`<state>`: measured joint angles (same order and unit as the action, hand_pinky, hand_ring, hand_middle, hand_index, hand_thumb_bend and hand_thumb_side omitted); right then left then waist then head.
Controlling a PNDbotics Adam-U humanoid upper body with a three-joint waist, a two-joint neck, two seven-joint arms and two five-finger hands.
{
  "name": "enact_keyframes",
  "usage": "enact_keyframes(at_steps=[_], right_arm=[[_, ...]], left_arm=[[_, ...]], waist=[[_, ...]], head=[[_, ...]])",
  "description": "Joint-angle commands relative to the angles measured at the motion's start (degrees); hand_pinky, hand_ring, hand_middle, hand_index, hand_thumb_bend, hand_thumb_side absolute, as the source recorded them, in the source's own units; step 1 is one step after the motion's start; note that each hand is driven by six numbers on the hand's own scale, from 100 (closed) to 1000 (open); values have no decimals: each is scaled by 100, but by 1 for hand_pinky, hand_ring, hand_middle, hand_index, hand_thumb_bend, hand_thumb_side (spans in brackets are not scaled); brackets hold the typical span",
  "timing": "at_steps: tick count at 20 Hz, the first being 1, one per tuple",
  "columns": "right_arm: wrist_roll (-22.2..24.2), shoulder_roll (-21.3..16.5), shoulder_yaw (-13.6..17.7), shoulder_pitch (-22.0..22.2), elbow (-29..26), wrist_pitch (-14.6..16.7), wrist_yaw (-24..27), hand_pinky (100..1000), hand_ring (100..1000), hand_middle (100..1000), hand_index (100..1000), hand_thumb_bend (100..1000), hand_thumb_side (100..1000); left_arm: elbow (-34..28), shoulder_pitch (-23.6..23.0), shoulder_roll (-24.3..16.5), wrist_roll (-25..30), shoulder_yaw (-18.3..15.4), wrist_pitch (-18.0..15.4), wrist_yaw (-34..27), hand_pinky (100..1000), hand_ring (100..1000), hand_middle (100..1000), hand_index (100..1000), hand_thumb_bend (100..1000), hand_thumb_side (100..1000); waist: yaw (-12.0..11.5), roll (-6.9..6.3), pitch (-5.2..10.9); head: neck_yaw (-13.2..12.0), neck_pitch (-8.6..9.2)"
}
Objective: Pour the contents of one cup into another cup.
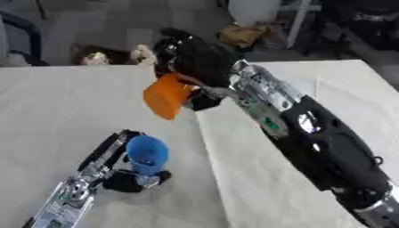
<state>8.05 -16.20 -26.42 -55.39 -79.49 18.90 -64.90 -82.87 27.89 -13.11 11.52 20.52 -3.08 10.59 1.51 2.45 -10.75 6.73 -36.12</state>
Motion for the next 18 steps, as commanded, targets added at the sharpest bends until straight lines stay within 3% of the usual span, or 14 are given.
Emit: enact_keyframes(at_steps=[1, 3, 5, 6, 8, 10, 18], right_arm=[[-63, -161, 137, -54, -45, -96, 81, 984, 837, 360, 435, 145, 100], [-90, -193, 169, -7, -57, -144, 126, 979, 834, 352, 428, 143, 100], [-144, -229, 221, 50, -69, -232, 191, 975, 831, 344, 420, 138, 100], [-169, -248, 244, 77, -71, -276, 223, 973, 829, 341, 416, 136, 100], [-220, -294, 307, 136, -76, -369, 290, 968, 827, 334, 409, 133, 100], [-287, -344, 384, 209, -84, -489, 386, 960, 822, 322, 396, 127, 100], [-663, -399, 723, 653, 185, -1142, 1198, 896, 782, 265, 334, 100, 129]], left_arm=[[-75, 17, -98, -120, -133, -29, 121, 650, 503, 141, 265, 175, 100], [-38, -45, -131, -244, -217, -69, 252, 670, 575, 244, 357, 324, 110], [-28, -123, -170, -394, -322, -185, 415, 692, 628, 334, 457, 746, 352], [-27, -160, -190, -459, -368, -266, 499, 702, 663, 384, 515, 1000, 457], [-28, -242, -243, -578, -474, -412, 658, 727, 736, 495, 669, 1000, 574], [-26, -326, -299, -661, -584, -487, 853, 757, 796, 608, 802, 1000, 541], [-276, -482, -398, -835, -975, -549, 1173, 781, 831, 685, 858, 1000, 554]], waist=[[5, -22, 97], [8, -28, 95], [12, -36, 92], [13, -40, 92], [10, -46, 93], [8, -53, 93], [14, -90, 84]], head=[[15, 63], [13, 69], [23, 74], [25, 74], [28, 76], [28, 79], [44, 72]])
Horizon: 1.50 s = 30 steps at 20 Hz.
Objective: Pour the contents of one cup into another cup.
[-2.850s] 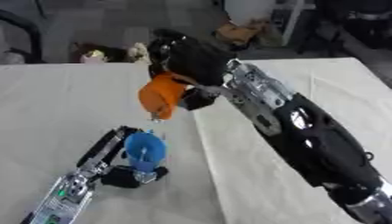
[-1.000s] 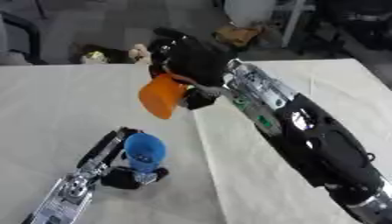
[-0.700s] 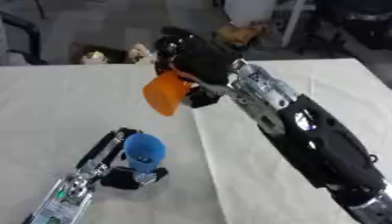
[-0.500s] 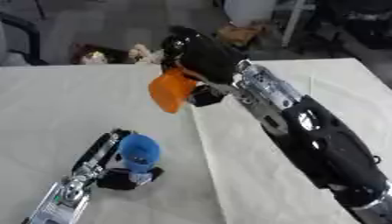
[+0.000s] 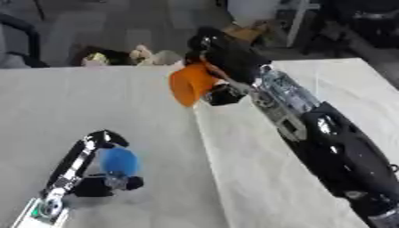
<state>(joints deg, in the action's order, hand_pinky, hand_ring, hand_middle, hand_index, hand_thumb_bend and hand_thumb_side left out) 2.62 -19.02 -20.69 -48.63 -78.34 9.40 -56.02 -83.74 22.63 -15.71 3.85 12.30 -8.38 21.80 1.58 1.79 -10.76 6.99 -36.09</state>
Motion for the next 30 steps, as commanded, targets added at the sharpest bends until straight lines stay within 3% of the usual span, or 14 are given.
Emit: enact_keyframes(at_steps=[1, 4, 8, 10, 12, 14, 15, 16, 17, 18, 19, 21, 24, 30], right_arm=[[-172, -87, 182, 46, 156, -275, 473, 889, 778, 260, 329, 100, 134], [-311, 32, 230, 249, 474, -435, 1001, 870, 767, 252, 318, 100, 166], [-478, 229, 251, 517, 955, -406, 1853, 854, 763, 260, 324, 100, 220], [-528, 309, 230, 639, 1128, -315, 2079, 853, 768, 276, 337, 131, 292], [-551, 378, 202, 754, 1255, -184, 2156, 863, 784, 307, 355, 231, 367], [-536, 411, 170, 833, 1325, -22, 2054, 876, 803, 354, 381, 356, 455], [-514, 414, 154, 861, 1342, 63, 1934, 902, 841, 450, 461, 545, 574], [-487, 415, 147, 885, 1348, 142, 1783, 909, 852, 475, 492, 590, 595], [-441, 408, 131, 905, 1348, 228, 1601, 945, 908, 626, 725, 712, 656], [-392, 403, 126, 920, 1346, 306, 1416, 945, 908, 626, 725, 712, 656], [-338, 393, 120, 933, 1340, 386, 1238, 985, 970, 772, 846, 802, 708], [-270, 373, 146, 958, 1305, 527, 951, 1000, 993, 824, 884, 839, 719], [-347, 323, 228, 980, 1187, 615, 715, 1000, 993, 829, 889, 846, 715], [-649, 178, 436, 1046, 768, 434, 797, 981, 972, 787, 856, 851, 708]], left_arm=[[-229, 33, -136, -95, -191, -22, 29, 781, 831, 684, 857, 1000, 559], [-378, 1, -124, -197, -293, -25, -88, 778, 829, 677, 851, 1000, 582], [-639, -35, -113, -338, -393, 1, -342, 773, 825, 666, 845, 1000, 613], [-760, -51, -109, -382, -434, 23, -463, 772, 824, 661, 842, 1000, 623], [-880, -72, -112, -413, -476, 45, -560, 771, 820, 655, 841, 1000, 629], [-980, -96, -113, -438, -517, 68, -630, 771, 819, 651, 840, 1000, 631], [-1025, -105, -113, -450, -538, 78, -652, 771, 818, 648, 840, 1000, 635], [-1066, -114, -111, -463, -558, 87, -667, 771, 818, 647, 840, 1000, 635], [-1105, -122, -110, -475, -577, 94, -676, 772, 817, 644, 840, 1000, 638], [-1138, -130, -109, -486, -593, 101, -681, 772, 817, 644, 840, 1000, 638], [-1167, -136, -109, -496, -608, 106, -683, 773, 818, 642, 839, 1000, 641], [-1213, -151, -110, -513, -632, 115, -687, 773, 818, 640, 838, 1000, 644], [-1251, -177, -111, -533, -662, 127, -690, 774, 818, 638, 838, 1000, 647], [-1281, -211, -103, -553, -709, 128, -751, 768, 817, 636, 837, 1000, 667]], waist=[[7, -30, 81], [-3, -49, 74], [-35, -77, 73], [-50, -90, 75], [-58, -98, 80], [-57, -103, 83], [-56, -102, 84], [-53, -101, 86], [-51, -99, 86], [-48, -98, 87], [-46, -97, 86], [-37, -97, 83], [-23, -93, 81], [-9, -94, 94]], head=[[24, 72], [49, 84], [75, 90], [82, 88], [76, 87], [72, 90], [73, 91], [70, 93], [67, 98], [64, 102], [62, 104], [57, 101], [50, 96], [26, 97]])
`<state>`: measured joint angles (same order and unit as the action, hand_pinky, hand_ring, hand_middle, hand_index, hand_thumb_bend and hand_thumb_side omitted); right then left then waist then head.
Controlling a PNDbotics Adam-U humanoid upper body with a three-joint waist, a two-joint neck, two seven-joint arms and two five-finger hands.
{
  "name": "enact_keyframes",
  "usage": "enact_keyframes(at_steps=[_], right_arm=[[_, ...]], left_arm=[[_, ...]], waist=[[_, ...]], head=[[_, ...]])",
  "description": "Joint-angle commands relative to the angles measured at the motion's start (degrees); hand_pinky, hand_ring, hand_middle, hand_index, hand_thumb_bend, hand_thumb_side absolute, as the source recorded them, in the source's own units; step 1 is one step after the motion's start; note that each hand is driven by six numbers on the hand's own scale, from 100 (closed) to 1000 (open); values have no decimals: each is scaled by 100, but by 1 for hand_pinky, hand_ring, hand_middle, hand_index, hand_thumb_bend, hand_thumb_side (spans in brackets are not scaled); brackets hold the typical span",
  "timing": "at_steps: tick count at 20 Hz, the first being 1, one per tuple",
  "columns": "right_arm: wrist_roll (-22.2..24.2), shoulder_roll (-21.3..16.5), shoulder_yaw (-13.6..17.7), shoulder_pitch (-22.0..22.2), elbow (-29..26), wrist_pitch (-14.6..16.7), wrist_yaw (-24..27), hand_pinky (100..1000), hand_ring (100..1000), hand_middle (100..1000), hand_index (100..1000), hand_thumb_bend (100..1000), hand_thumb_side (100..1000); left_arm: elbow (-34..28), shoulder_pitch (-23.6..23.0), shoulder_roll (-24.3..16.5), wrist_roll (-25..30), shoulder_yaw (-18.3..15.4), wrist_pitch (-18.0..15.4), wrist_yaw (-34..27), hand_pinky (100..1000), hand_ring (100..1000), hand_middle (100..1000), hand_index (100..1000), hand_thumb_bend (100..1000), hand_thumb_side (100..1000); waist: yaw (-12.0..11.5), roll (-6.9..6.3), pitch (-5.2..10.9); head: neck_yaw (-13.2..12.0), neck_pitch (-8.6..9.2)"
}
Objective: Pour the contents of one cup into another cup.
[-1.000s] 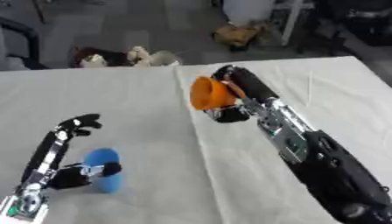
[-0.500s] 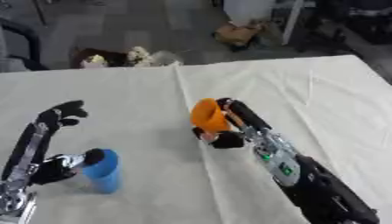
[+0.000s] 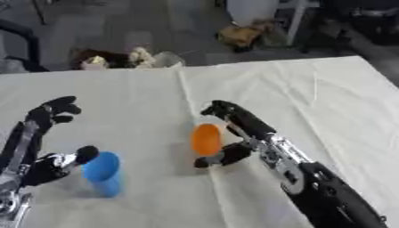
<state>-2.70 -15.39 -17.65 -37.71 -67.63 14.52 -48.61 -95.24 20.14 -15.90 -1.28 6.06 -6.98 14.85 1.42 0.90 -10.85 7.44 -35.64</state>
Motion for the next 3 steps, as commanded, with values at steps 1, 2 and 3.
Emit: enact_keyframes(at_steps=[1, 2, 3], right_arm=[[-137, -218, 164, -25, -397, -122, 131, 976, 963, 770, 847, 851, 706], [-142, -254, 202, 2, -501, -166, 225, 973, 959, 761, 843, 851, 706], [-133, -287, 239, 31, -600, -210, 333, 963, 947, 739, 831, 849, 705]], left_arm=[[-132, 31, -87, -43, -95, -14, -74, 762, 816, 634, 835, 1000, 675], [-132, 23, -90, -44, -108, -14, -95, 761, 816, 634, 835, 1000, 676], [-132, 17, -93, -45, -121, -14, -117, 756, 816, 634, 835, 1000, 681]], waist=[[9, -6, 106], [12, -7, 109], [14, -7, 110]], head=[[-22, 51], [-27, 52], [-31, 56]])
